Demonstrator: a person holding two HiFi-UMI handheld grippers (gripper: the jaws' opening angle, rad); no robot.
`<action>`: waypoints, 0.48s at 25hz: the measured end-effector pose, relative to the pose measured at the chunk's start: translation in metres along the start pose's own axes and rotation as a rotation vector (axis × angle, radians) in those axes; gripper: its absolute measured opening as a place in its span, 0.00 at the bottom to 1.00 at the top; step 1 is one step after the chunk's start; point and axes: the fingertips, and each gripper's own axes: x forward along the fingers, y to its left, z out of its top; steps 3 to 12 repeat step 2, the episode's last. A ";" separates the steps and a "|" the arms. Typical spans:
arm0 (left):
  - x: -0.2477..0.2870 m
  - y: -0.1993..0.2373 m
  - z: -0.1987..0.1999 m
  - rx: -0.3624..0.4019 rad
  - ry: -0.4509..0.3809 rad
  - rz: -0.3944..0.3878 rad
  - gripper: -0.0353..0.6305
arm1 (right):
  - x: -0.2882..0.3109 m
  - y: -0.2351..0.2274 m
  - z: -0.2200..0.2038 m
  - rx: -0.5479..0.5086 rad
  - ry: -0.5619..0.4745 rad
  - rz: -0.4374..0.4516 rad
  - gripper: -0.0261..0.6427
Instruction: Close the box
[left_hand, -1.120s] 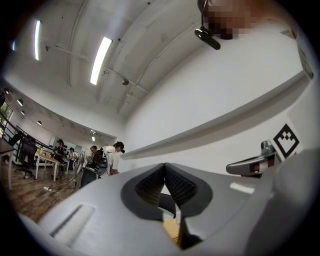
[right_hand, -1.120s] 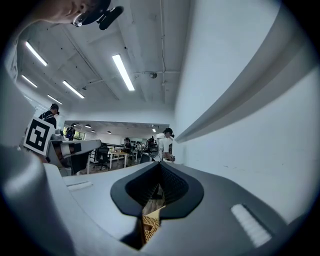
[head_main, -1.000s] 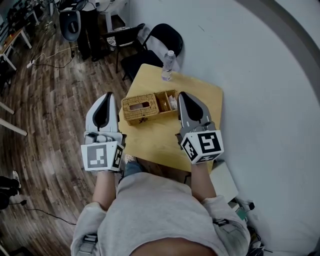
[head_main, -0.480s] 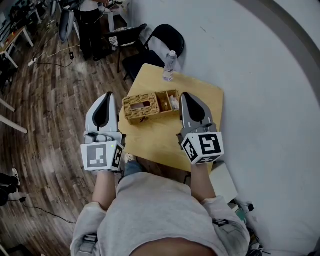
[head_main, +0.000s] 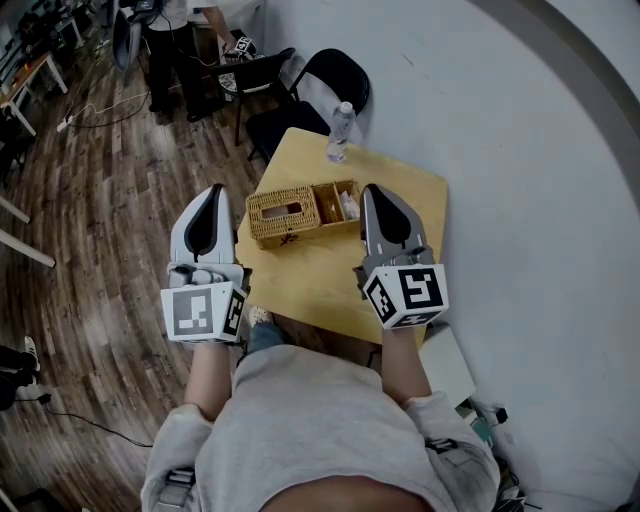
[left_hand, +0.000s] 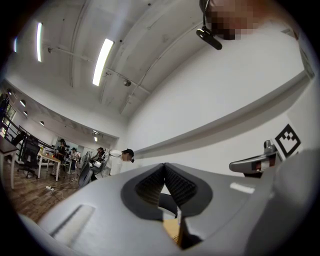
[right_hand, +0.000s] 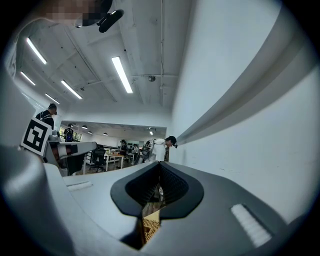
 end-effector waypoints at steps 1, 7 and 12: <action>0.000 0.000 0.000 -0.001 0.000 0.000 0.14 | 0.000 0.000 0.000 0.000 0.000 -0.001 0.05; 0.000 0.001 0.000 -0.001 0.001 0.000 0.14 | 0.000 0.000 0.000 0.000 0.001 -0.002 0.05; 0.000 0.001 0.000 -0.001 0.001 0.000 0.14 | 0.000 0.000 0.000 0.000 0.001 -0.002 0.05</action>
